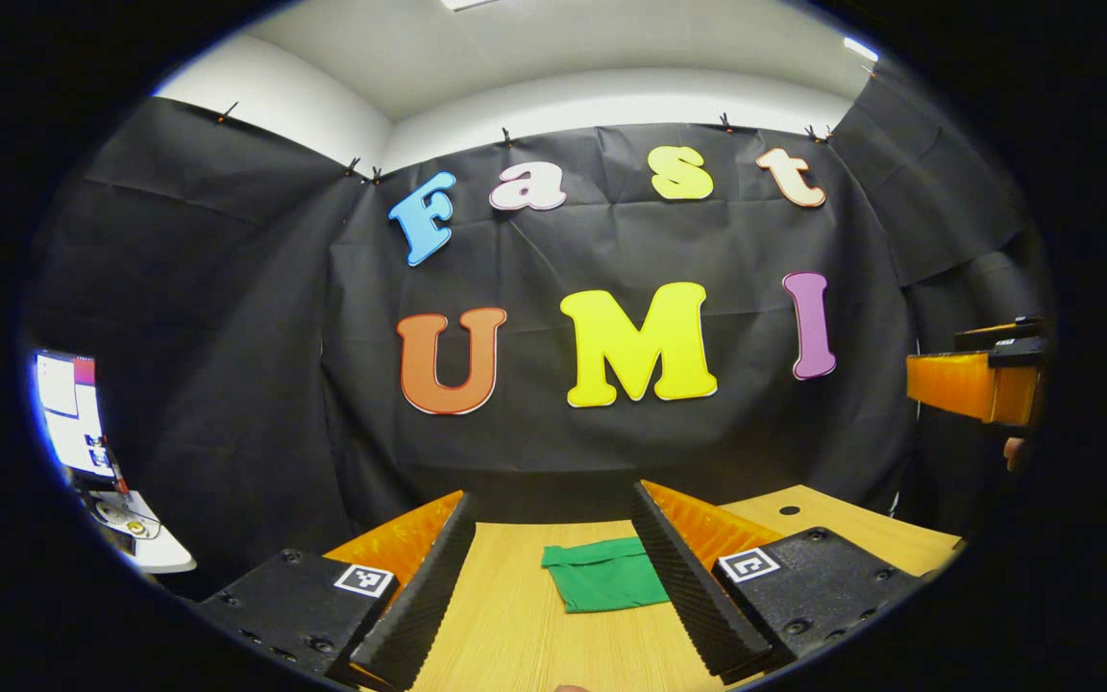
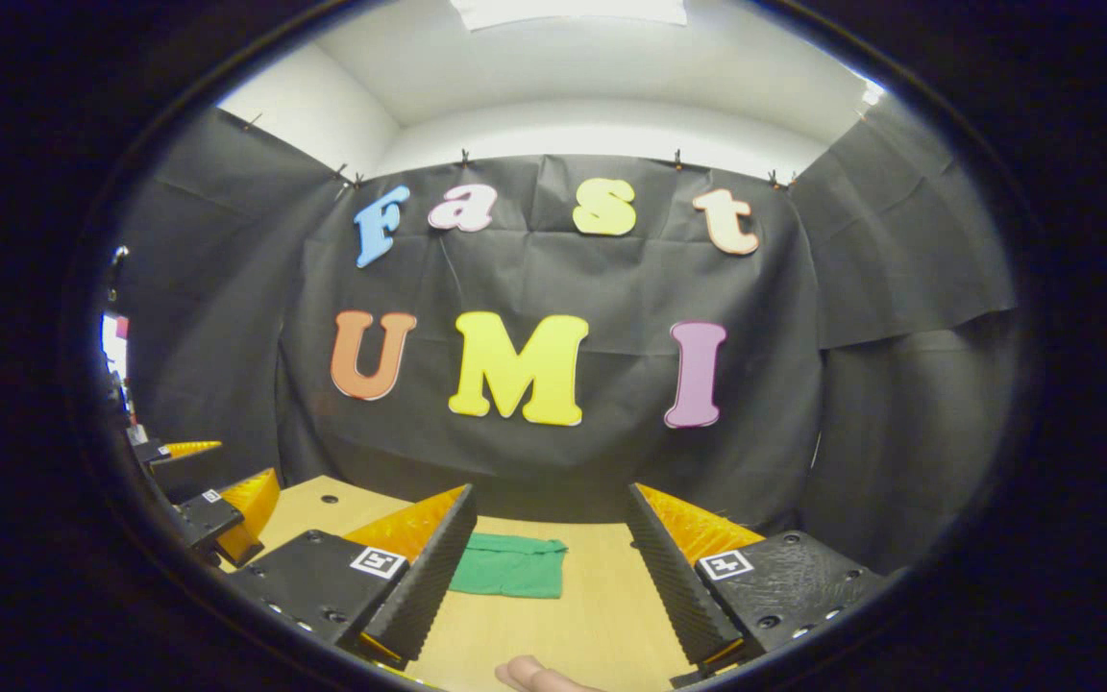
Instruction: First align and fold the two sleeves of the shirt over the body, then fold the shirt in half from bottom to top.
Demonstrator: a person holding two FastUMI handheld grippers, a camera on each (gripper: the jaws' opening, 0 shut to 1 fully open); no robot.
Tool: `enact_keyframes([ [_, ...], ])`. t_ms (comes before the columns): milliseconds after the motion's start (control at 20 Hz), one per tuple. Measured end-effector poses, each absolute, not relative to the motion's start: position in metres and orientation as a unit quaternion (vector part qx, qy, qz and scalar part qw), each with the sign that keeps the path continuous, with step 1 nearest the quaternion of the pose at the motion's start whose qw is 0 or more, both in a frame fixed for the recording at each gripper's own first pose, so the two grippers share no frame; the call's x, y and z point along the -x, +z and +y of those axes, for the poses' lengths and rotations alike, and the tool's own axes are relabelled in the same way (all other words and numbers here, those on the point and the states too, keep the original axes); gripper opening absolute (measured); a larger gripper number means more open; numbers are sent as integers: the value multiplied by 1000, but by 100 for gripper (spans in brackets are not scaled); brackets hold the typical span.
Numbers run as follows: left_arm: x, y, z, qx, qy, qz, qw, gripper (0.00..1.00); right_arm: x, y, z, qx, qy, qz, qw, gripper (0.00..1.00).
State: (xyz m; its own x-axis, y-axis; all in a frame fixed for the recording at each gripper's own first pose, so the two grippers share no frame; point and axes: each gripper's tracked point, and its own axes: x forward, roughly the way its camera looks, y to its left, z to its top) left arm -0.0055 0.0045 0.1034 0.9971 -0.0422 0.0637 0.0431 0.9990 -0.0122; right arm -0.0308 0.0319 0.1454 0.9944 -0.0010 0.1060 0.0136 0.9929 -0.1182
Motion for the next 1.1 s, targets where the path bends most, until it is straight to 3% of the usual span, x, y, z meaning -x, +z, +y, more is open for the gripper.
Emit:
enact_keyframes([
  [150,29,112,6,13,-30,-46,998,100,81,161,29,60,4,-82,995,93],
  [300,38,102,-1,23,-36,-47,998,100,98,161,9,86,-22,-109,990,94],
  [600,31,70,-7,-8,-38,-34,999,100,73,112,15,108,-22,-67,992,95],
  [1100,41,40,-3,29,-68,-27,997,100,63,51,27,74,-22,-68,995,95],
])
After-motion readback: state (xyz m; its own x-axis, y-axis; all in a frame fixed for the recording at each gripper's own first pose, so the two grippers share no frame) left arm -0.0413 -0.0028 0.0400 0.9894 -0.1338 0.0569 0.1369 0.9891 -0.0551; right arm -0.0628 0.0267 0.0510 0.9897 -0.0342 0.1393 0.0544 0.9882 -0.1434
